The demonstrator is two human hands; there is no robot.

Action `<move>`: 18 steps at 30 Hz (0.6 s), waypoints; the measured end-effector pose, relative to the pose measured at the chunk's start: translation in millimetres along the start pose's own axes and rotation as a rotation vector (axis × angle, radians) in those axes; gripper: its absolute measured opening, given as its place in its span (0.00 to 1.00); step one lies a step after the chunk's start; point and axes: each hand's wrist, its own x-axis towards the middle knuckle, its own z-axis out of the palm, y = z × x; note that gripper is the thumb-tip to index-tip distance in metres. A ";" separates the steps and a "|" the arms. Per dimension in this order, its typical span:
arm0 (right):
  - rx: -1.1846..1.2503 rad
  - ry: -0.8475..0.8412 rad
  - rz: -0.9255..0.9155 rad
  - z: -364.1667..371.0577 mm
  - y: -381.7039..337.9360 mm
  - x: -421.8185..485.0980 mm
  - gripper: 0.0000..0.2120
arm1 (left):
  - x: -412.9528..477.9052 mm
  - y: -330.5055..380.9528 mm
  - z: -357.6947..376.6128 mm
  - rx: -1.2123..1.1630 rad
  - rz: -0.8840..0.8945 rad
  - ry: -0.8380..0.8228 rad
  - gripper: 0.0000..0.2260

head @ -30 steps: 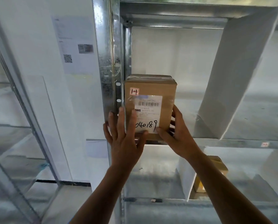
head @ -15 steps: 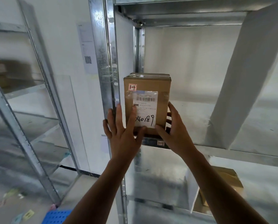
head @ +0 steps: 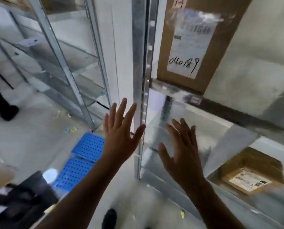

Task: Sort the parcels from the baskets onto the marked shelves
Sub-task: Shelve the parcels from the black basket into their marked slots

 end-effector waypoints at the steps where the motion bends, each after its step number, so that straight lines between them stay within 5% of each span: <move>1: 0.006 -0.096 0.002 18.3 -1.9 -11.5 0.28 | -24.8 -15.5 -0.4 0.048 -0.056 -0.065 0.30; 8: 0.025 -0.632 -0.040 127.9 -43.2 -65.9 0.31 | -185.2 -97.0 -38.1 0.169 -0.512 -0.446 0.35; 18: -0.005 -0.978 -0.331 203.5 -189.1 -176.5 0.32 | -378.3 -150.5 -150.3 0.153 -0.866 -0.504 0.34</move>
